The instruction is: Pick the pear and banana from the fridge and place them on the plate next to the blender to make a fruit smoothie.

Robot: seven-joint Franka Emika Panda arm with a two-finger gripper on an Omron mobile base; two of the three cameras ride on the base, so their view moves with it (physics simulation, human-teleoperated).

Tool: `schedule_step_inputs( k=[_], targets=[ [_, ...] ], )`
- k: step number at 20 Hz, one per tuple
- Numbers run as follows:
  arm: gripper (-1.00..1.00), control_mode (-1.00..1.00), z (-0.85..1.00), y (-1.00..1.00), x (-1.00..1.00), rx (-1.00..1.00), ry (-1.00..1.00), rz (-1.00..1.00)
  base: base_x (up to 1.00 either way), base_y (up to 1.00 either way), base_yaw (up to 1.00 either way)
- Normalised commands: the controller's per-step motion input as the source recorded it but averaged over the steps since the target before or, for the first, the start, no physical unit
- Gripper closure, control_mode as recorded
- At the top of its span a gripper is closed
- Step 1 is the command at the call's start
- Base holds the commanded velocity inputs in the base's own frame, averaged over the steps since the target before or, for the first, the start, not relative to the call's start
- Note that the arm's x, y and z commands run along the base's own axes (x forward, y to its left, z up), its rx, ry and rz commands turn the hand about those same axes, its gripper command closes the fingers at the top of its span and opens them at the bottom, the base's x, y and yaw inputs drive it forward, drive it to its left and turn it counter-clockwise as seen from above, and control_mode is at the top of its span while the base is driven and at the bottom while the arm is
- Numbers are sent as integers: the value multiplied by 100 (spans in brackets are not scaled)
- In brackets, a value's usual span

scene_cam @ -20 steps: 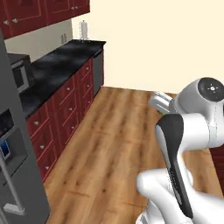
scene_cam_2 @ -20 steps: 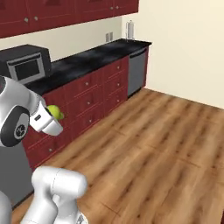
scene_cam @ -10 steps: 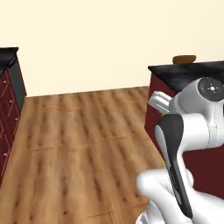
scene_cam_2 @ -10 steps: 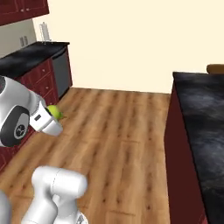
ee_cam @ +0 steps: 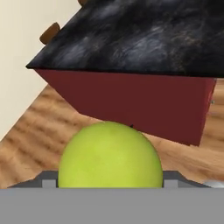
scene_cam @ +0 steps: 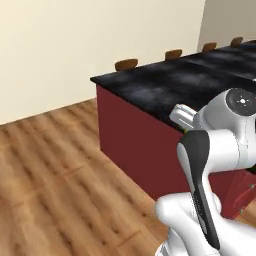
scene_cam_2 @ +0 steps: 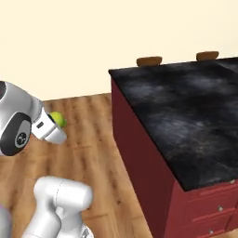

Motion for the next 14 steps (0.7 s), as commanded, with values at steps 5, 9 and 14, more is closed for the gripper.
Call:
schedule_step_inputs(
  k=[5,9,14],
  targets=[
    [100,100,0,0,0,0,0,0,0,-26,-67],
    [100,100,0,0,0,0,0,0,0,-31,-65],
    [100,100,0,0,0,0,0,0,1,-28,-65]
  ],
)
